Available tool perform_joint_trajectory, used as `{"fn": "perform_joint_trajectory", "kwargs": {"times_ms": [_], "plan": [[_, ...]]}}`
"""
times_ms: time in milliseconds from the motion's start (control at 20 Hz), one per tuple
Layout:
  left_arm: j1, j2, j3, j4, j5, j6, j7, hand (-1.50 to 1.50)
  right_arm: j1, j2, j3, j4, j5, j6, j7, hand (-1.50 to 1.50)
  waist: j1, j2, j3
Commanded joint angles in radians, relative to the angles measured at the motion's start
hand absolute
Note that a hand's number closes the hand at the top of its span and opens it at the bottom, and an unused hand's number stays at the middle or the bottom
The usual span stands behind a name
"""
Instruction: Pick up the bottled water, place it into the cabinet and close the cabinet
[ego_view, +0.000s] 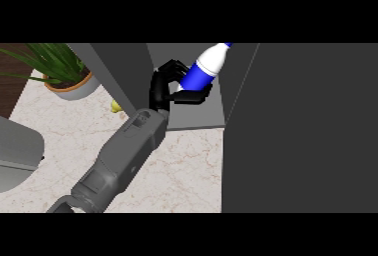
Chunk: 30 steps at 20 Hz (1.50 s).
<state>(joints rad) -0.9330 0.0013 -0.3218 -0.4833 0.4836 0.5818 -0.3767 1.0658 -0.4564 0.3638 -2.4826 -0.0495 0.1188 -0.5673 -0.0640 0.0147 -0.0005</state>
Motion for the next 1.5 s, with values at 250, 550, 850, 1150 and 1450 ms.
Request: {"fn": "perform_joint_trajectory", "kwargs": {"times_ms": [250, 550, 850, 1150, 1450], "plan": [[-0.157, 0.002, -0.028, 0.27, -0.126, 0.243, 0.006, -1.5, 0.056, -0.034, -0.012, -0.064, -0.054, 0.055, -0.019, -1.5, -0.027, 0.006, 0.0], [-0.193, 0.01, -0.001, 0.335, -0.13, 0.263, -0.038, -1.5, 0.019, -0.015, -0.038, -0.048, -0.082, 0.059, -0.009, -1.5, -0.016, 0.014, -0.001], [-0.178, 0.014, 0.112, 0.186, -0.038, 0.155, -0.231, -1.5, 0.019, 0.005, -0.025, -0.055, -0.07, 0.057, -0.007, -1.5, -0.003, 0.013, -0.003], [-0.188, -0.001, 0.157, 0.113, 0.032, -0.131, -0.274, 1.5, -0.003, -0.005, -0.046, -0.088, -0.098, 0.062, 0.037, -1.5, 0.021, 0.004, -0.002], [-0.134, -0.001, 0.117, 0.081, 0.104, -0.139, -0.324, 1.5, 0.055, -0.03, -0.047, -0.183, -0.091, 0.076, 0.068, -1.5, 0.007, -0.006, -0.001]]}}
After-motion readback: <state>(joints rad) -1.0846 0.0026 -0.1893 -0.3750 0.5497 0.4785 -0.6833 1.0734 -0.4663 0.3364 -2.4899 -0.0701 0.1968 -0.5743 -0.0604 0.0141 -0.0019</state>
